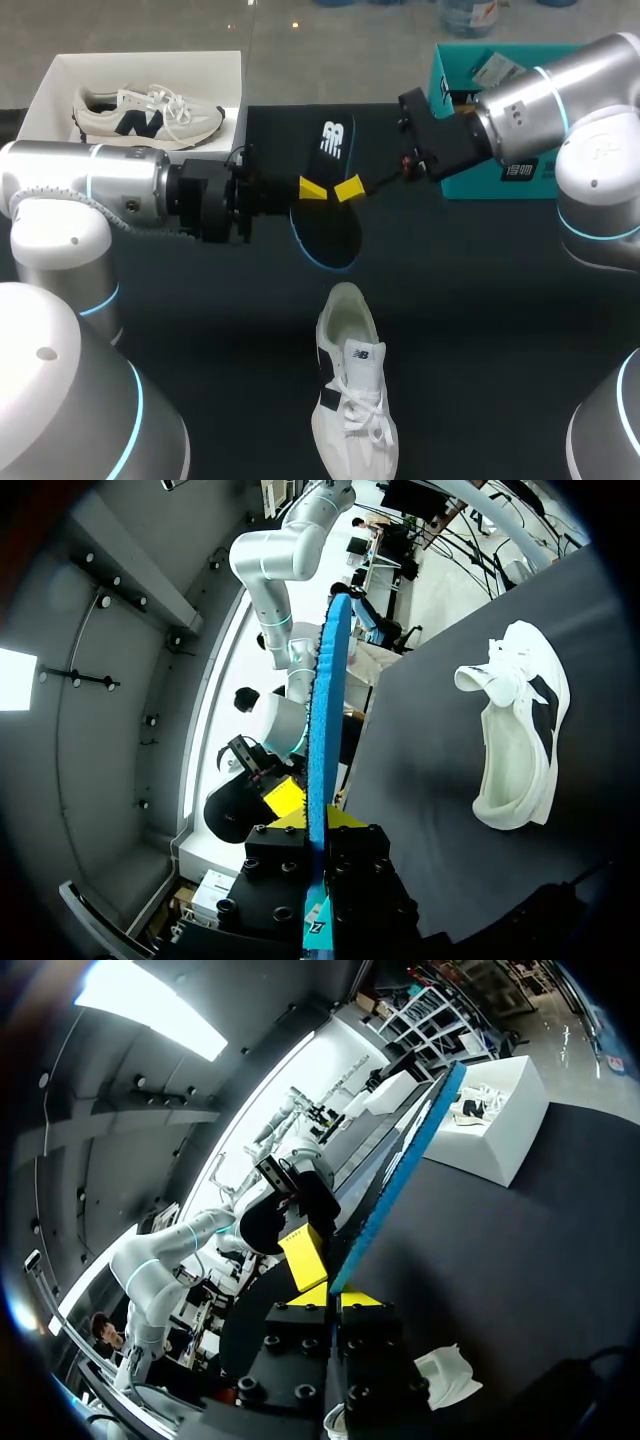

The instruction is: Take the shoe out of the shoebox, open the shoe tongue, remove and reinsert the insole, then place the shoe into the shoebox

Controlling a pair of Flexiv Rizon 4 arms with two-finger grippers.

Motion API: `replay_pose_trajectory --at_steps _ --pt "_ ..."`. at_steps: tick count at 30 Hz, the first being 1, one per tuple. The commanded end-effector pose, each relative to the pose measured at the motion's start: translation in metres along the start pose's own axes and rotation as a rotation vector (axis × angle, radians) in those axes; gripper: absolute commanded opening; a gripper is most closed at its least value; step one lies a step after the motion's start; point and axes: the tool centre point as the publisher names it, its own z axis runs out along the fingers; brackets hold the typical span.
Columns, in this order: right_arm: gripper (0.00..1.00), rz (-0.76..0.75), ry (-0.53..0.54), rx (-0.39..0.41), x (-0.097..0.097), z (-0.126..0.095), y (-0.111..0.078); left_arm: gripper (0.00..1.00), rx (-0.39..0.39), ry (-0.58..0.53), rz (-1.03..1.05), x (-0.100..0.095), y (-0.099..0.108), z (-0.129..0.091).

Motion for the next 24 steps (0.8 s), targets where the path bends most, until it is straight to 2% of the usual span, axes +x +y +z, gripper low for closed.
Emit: replay_pose_trajectory --at_steps 1,5,7,8,24 --pt "0.00 -0.001 -0.001 0.003 0.0004 0.0090 0.0024 0.00 0.002 -0.001 0.002 -0.0005 0.0025 0.0048" --pt "0.00 -0.003 -0.004 0.002 0.0007 0.0087 0.0021 0.00 0.002 -0.001 0.002 -0.0005 0.0025 0.0048" --pt "0.00 -0.003 -0.006 0.002 0.0009 0.0086 0.0021 0.53 0.006 0.009 -0.007 -0.0004 0.0025 0.0043" --pt "0.00 -0.004 -0.006 0.002 0.0009 0.0086 0.0021 1.00 0.005 0.008 -0.009 -0.0004 0.0028 0.0038" --pt "0.00 -0.017 -0.012 -0.009 0.0006 0.0058 0.0021 1.00 0.004 0.032 -0.037 0.0004 0.0053 0.0009"
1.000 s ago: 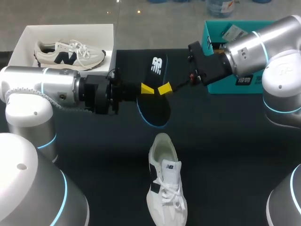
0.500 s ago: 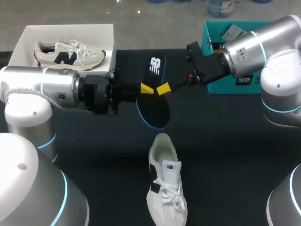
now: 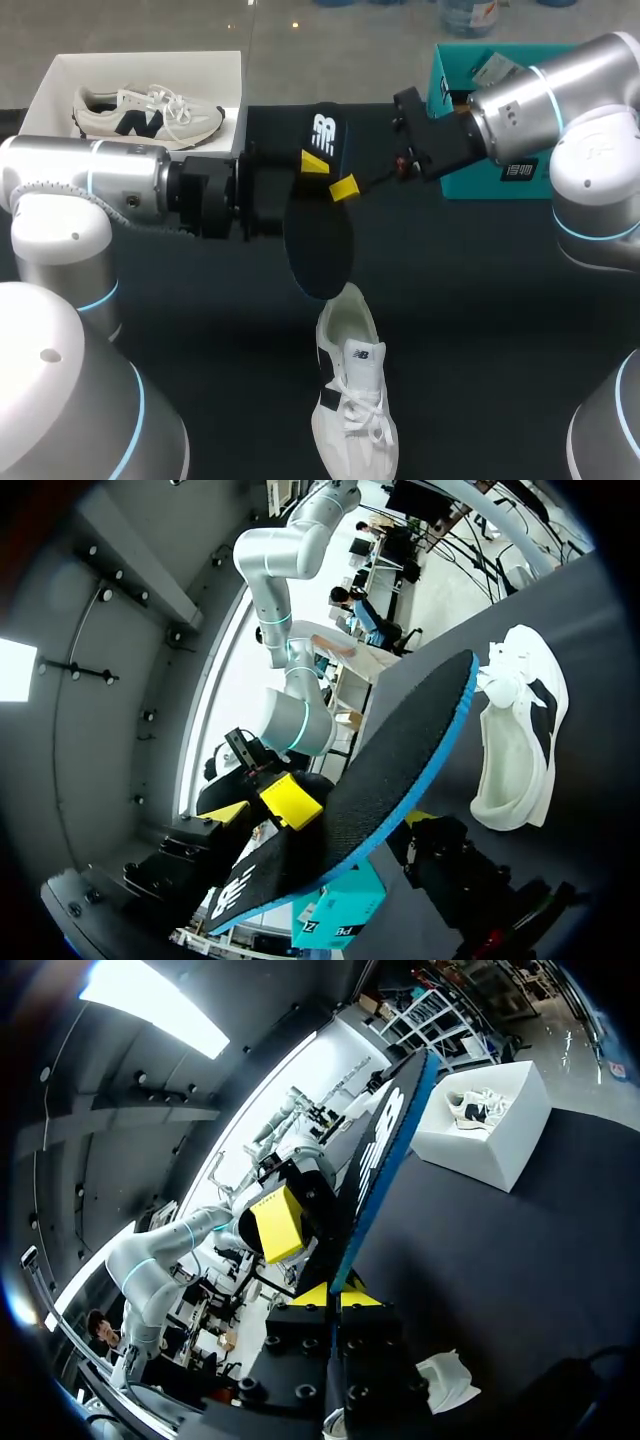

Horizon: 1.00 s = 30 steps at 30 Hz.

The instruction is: Take the shoe out of the shoebox, open the shoe tongue, remove and reinsert the insole, then place the shoe into the shoebox

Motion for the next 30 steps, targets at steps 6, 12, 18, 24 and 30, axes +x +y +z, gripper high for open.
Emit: replay_pose_trajectory --at_steps 6,12,18,24,30 --pt "0.00 -0.001 -0.005 -0.007 -0.001 -0.002 -0.003 1.00 -0.010 0.059 -0.061 0.001 0.005 -0.003" --pt "0.00 -0.004 -0.018 -0.015 -0.003 -0.007 -0.008 1.00 -0.034 0.141 -0.148 0.005 0.008 -0.016" --pt "0.00 0.006 -0.048 -0.026 -0.013 -0.017 -0.018 1.00 -0.061 0.207 -0.220 0.012 0.005 -0.041" --pt "0.00 0.010 -0.077 -0.030 -0.015 -0.030 -0.022 1.00 -0.078 0.234 -0.268 0.016 0.001 -0.064" --pt "0.00 0.004 -0.098 -0.026 -0.016 -0.035 -0.022 1.00 -0.086 0.263 -0.298 0.017 -0.004 -0.073"
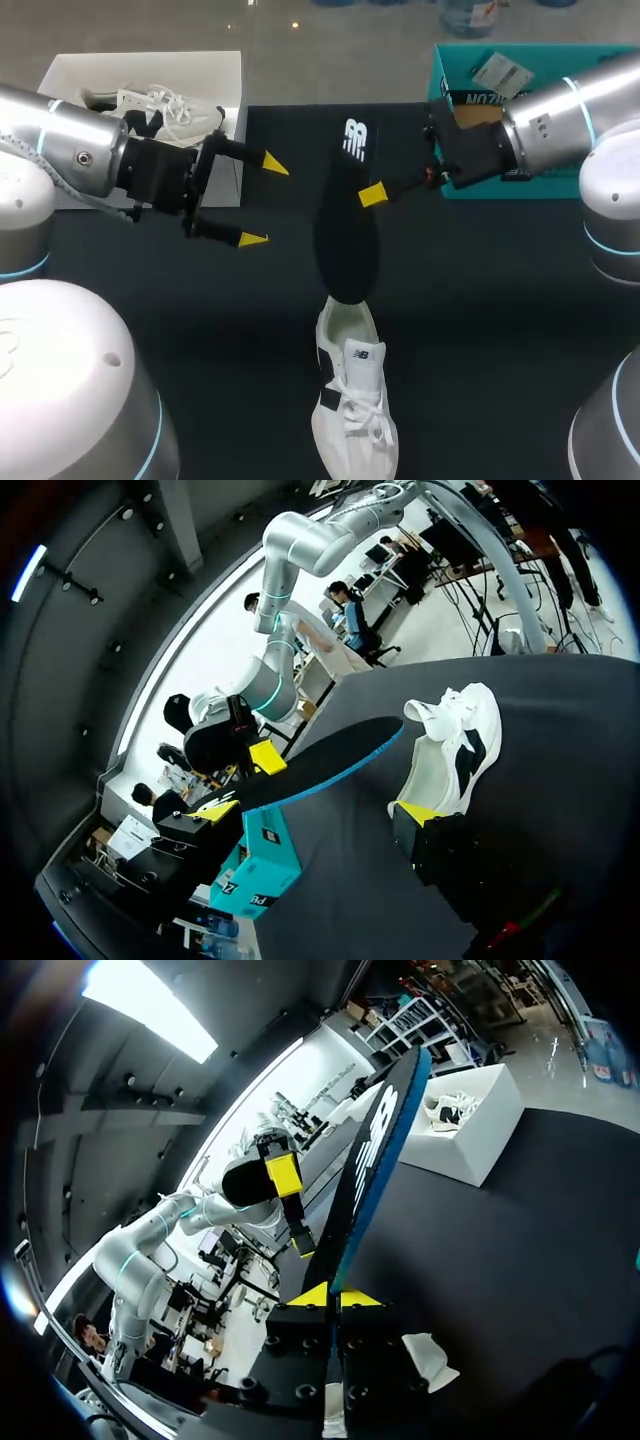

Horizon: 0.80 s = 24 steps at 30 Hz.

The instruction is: Take the shoe out of the shoebox, open the shoe tongue, remove and reinsert the insole, then place the shoe into the shoebox

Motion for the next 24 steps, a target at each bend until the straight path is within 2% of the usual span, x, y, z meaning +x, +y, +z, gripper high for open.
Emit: replay_pose_trajectory --at_steps 1,6,8,10,12,24 --pt "0.00 -0.003 -0.014 0.006 0.003 -0.005 -0.001 1.00 -0.015 0.016 -0.002 0.001 -0.006 -0.010" --pt "0.00 -0.004 -0.013 0.007 0.004 -0.005 0.000 1.00 -0.020 0.023 -0.010 0.000 -0.005 -0.012" --pt "0.00 -0.004 -0.013 0.007 0.004 -0.005 0.000 1.00 0.001 0.002 -0.057 -0.003 -0.005 -0.012" --pt "0.00 -0.004 -0.013 0.007 0.004 -0.005 0.000 1.00 0.067 -0.069 -0.179 -0.006 -0.004 -0.015" --pt "0.00 -0.004 -0.013 0.007 0.004 -0.005 0.000 1.00 0.165 -0.134 -0.329 -0.007 -0.002 -0.024" --pt "0.00 -0.004 -0.013 0.007 0.004 -0.005 0.000 1.00 0.165 -0.134 -0.329 -0.007 -0.002 -0.024"
